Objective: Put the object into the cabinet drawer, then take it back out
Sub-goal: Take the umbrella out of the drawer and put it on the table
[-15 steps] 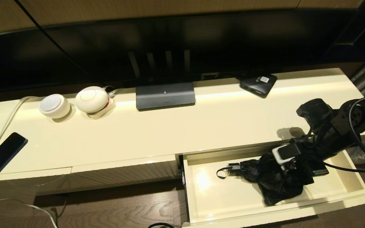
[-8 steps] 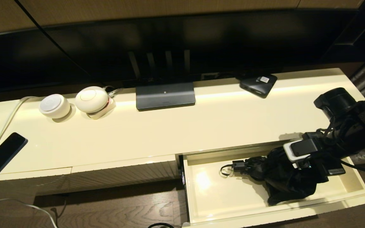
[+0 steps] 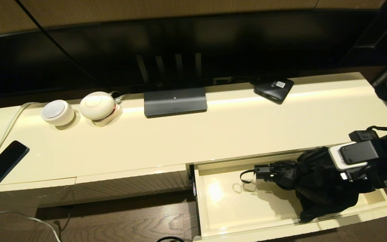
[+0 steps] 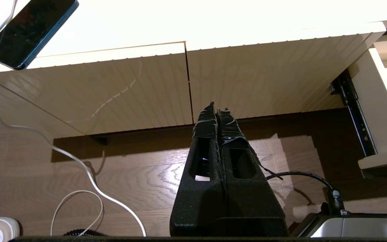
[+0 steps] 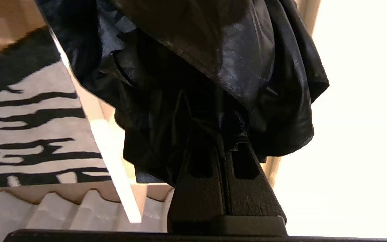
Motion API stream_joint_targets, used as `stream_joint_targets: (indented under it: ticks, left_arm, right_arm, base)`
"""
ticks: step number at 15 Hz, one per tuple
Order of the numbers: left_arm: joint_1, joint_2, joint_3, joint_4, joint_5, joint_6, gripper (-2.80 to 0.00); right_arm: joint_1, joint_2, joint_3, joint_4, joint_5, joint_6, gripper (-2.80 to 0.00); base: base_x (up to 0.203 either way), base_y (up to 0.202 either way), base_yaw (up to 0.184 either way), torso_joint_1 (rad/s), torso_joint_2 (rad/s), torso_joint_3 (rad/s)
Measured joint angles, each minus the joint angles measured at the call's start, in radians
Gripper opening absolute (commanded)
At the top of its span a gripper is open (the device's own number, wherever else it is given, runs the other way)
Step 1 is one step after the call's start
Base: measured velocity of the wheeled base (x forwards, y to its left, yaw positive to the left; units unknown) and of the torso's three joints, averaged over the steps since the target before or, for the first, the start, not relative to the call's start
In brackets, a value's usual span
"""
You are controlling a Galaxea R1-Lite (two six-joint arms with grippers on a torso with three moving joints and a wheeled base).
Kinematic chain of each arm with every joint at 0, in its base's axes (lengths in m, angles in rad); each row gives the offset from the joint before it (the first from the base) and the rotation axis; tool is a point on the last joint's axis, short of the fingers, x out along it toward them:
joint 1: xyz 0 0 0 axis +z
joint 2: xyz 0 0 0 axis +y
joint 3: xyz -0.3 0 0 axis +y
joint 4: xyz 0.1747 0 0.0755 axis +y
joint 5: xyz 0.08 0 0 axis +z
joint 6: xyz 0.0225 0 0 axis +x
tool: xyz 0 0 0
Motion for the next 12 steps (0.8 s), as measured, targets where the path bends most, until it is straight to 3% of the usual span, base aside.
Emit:
stream_joint_targets:
  ticks: [8, 12]
  left_arm:
    - [0.000, 0.000, 0.000, 0.000, 0.000, 0.000, -2.80]
    - [0.000, 0.000, 0.000, 0.000, 0.000, 0.000, -2.80]
  right_arm:
    - [0.000, -0.101, -0.125, -0.001, 0.006, 0.078, -2.80]
    - [-0.004, -0.041, -0.184, -0.105, 0.003, 0.101, -2.80]
  base:
    - [0.000, 0.000, 0.000, 0.000, 0.00, 0.000]
    - [0.000, 0.000, 0.000, 0.000, 0.00, 0.000]
